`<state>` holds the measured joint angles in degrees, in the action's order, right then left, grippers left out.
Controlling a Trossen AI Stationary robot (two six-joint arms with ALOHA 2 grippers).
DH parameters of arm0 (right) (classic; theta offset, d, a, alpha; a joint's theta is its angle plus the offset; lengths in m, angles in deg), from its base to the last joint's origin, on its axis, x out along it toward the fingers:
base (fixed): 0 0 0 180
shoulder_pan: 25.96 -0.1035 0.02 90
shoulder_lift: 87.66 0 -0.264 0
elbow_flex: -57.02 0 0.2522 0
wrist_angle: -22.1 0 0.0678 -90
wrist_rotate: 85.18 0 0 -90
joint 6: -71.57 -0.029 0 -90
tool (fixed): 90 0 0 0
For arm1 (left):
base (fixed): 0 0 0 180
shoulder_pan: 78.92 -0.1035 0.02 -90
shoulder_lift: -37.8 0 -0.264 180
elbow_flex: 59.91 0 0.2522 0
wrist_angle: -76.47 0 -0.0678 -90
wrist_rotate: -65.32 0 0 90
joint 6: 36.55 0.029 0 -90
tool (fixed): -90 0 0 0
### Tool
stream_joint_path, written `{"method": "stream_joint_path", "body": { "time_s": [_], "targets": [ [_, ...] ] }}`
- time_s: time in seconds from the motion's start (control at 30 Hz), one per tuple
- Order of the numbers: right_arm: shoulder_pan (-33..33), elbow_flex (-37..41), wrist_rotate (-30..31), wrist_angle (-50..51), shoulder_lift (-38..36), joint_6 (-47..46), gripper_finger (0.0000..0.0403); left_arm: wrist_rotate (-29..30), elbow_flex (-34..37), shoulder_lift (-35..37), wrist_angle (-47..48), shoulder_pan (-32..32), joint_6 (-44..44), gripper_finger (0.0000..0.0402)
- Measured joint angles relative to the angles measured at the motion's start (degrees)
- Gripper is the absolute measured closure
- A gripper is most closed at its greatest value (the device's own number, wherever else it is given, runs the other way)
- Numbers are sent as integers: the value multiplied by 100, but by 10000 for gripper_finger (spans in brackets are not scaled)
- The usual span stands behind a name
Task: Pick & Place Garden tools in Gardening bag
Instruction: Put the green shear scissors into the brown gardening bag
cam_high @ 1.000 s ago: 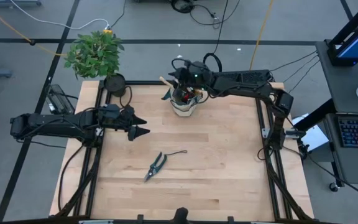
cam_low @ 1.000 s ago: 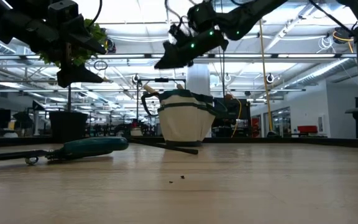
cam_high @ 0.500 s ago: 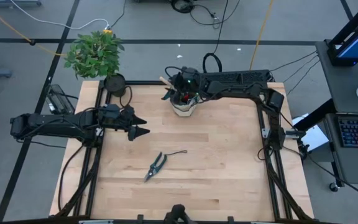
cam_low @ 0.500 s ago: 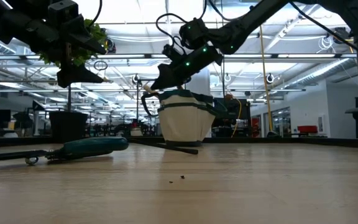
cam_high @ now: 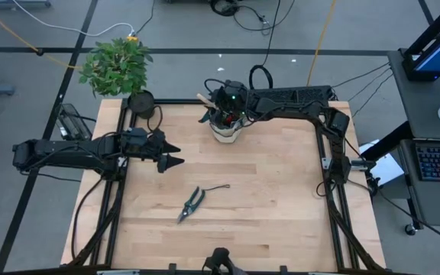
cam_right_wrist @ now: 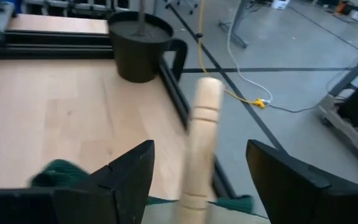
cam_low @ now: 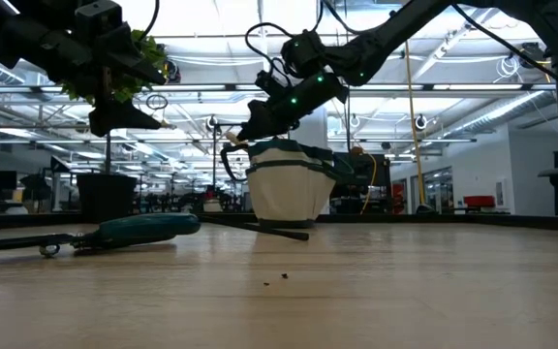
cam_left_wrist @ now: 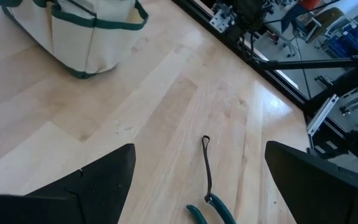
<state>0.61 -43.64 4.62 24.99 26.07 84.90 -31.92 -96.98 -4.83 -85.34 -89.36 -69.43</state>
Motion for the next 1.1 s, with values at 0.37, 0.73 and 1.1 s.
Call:
{"method": "stream_joint_path", "body": {
  "time_s": [0.37,0.73,1.1],
  "targets": [
    [6,0,18,362,0,125,154,181,0,0,-24,0,-49,36],
    [-44,-4,324,143,-410,-66,154,183,0,0,-26,0,-47,36],
    [-526,-4,-972,1838,-1348,4,154,-7,-1,-2,33,7,144,36]
  ]
}}
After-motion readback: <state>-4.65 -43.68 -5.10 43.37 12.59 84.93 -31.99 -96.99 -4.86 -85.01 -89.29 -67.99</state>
